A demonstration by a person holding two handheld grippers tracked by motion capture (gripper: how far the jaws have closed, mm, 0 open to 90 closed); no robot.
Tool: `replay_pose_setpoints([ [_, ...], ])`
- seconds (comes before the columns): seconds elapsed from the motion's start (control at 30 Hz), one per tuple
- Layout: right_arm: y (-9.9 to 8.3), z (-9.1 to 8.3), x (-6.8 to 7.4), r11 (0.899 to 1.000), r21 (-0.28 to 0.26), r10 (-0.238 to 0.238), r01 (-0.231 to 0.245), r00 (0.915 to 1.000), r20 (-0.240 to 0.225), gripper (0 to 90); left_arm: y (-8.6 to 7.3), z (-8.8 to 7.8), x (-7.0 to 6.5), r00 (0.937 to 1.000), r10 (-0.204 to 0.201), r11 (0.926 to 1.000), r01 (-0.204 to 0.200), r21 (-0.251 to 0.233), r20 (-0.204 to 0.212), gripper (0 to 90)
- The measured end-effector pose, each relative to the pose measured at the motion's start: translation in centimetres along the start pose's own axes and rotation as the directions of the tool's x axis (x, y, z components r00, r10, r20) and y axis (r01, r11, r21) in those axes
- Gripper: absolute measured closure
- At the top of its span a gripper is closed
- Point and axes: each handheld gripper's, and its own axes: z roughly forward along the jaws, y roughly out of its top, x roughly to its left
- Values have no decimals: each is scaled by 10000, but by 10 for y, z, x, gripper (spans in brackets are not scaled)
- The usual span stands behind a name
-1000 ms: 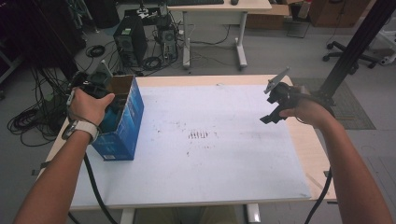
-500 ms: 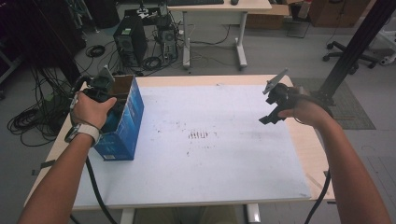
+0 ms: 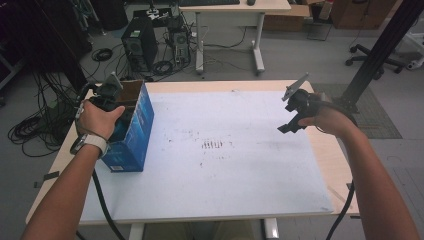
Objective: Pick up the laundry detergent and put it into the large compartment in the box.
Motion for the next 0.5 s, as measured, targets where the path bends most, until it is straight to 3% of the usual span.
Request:
replay_pose_setpoints([
  [0.5, -1, 2, 1, 10000, 68, 47, -47, 10000, -50, 96, 1, 2, 3, 9997, 32, 10000, -32, 18, 244, 329],
])
